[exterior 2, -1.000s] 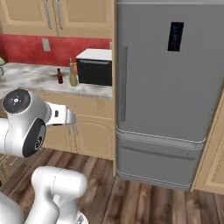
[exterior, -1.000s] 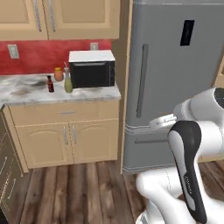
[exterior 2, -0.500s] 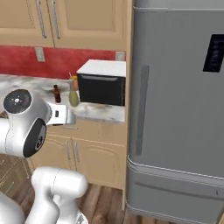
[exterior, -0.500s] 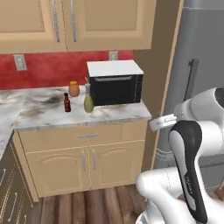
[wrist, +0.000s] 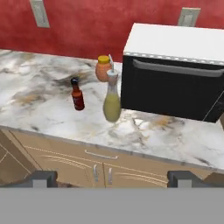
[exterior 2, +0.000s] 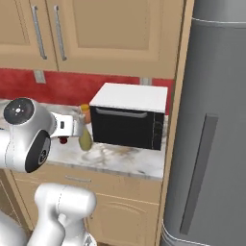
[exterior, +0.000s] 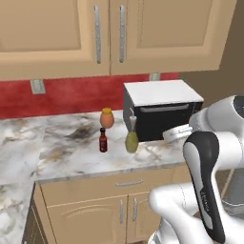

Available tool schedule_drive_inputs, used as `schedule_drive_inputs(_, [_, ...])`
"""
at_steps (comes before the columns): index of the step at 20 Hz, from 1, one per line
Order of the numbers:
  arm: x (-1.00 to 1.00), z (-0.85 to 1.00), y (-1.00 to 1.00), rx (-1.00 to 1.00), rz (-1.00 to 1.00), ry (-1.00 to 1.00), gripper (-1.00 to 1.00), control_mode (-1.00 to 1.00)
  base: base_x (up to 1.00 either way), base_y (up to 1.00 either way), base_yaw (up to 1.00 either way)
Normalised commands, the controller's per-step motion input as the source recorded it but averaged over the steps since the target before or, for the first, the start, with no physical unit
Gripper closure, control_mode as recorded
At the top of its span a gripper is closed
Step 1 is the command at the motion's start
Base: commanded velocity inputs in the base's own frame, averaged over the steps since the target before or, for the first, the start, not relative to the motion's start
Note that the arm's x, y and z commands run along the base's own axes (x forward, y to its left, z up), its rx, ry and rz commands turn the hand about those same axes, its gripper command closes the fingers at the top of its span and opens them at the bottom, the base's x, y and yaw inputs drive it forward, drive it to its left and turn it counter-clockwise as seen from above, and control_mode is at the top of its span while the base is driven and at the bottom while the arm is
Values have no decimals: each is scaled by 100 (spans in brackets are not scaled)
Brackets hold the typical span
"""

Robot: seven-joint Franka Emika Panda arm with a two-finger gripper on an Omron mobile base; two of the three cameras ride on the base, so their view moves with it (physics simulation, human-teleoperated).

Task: Pick the oil and vinegar bottle and condiment bottle from the counter and place them in the cabinet.

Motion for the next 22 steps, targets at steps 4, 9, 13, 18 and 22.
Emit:
schedule_drive_inputs(4, [0, 0, 0, 0, 0, 0, -100, 100, 81, 36, -1])
schedule_drive_inputs(9, [49, -17, 19, -6, -1, 4, -100, -100, 14, 6, 0])
schedule_drive_inputs(13, [6, -3, 0, -2, 0, 2, -100, -100, 0, 0, 0])
schedule_drive_inputs(18, [-10, -28, 0, 0, 0, 3, -100, -100, 0, 0, 0])
schedule_drive_inputs(22, [-11, -47, 0, 0, 0, 7, -100, -100, 0, 0, 0])
